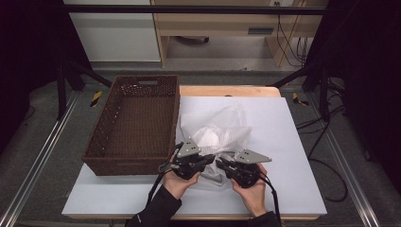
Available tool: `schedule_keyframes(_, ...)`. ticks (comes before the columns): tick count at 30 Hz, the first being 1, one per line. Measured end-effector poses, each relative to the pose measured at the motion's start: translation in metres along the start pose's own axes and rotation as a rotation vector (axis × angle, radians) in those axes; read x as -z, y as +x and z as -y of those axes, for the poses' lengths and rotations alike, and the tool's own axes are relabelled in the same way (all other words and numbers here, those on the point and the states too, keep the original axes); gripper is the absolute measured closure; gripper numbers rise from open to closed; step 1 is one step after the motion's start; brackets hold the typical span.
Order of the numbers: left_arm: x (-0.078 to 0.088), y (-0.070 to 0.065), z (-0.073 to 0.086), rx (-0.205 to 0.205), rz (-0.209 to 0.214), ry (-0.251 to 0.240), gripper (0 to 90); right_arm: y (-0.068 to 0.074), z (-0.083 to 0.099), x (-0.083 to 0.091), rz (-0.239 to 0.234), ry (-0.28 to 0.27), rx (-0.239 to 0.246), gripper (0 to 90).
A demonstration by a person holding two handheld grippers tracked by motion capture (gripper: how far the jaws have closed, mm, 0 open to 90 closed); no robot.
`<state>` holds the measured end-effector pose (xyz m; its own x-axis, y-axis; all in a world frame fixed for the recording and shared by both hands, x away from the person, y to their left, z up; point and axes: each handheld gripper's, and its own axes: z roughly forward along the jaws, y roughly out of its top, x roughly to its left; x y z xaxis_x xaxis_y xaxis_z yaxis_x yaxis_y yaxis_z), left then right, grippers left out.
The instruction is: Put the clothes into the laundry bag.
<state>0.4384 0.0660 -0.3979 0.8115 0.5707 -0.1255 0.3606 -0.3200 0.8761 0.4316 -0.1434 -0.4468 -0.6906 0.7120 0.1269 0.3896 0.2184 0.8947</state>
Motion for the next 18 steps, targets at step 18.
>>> schedule_keyframes(18,-0.025,0.024,0.033,0.058,-0.031,0.102,89.1,-0.023,0.006,0.009,0.099,-0.005,-0.096,48.6)
